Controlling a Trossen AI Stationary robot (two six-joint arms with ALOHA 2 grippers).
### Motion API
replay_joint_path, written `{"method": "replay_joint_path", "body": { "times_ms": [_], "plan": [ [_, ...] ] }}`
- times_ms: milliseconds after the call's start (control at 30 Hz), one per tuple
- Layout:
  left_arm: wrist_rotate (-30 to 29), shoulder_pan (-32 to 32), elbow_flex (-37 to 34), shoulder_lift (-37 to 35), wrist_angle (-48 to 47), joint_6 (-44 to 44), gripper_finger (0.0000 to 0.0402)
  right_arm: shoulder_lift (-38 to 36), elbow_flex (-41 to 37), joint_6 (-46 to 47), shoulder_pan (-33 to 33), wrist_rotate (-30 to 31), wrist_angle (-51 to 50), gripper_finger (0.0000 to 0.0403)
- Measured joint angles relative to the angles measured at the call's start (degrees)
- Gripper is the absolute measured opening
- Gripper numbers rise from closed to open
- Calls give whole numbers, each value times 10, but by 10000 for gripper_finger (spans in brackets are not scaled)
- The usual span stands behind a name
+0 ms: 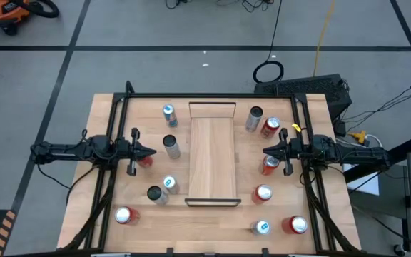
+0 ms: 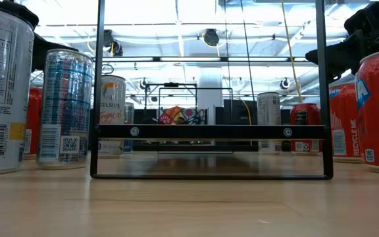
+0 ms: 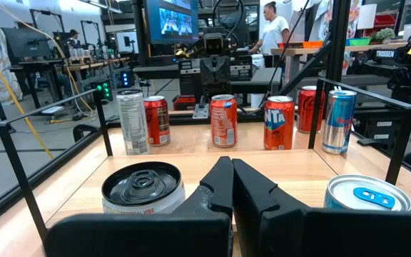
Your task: Place canned beverage on shelf
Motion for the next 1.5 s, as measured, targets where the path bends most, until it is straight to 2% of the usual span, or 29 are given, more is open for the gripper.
{"method": "replay_joint_path", "body": {
  "times_ms": [1500],
  "plan": [
    [0, 0, 0, 0, 0, 0, 1, 0, 0, 0, 0, 14, 3, 0]
  ]
}}
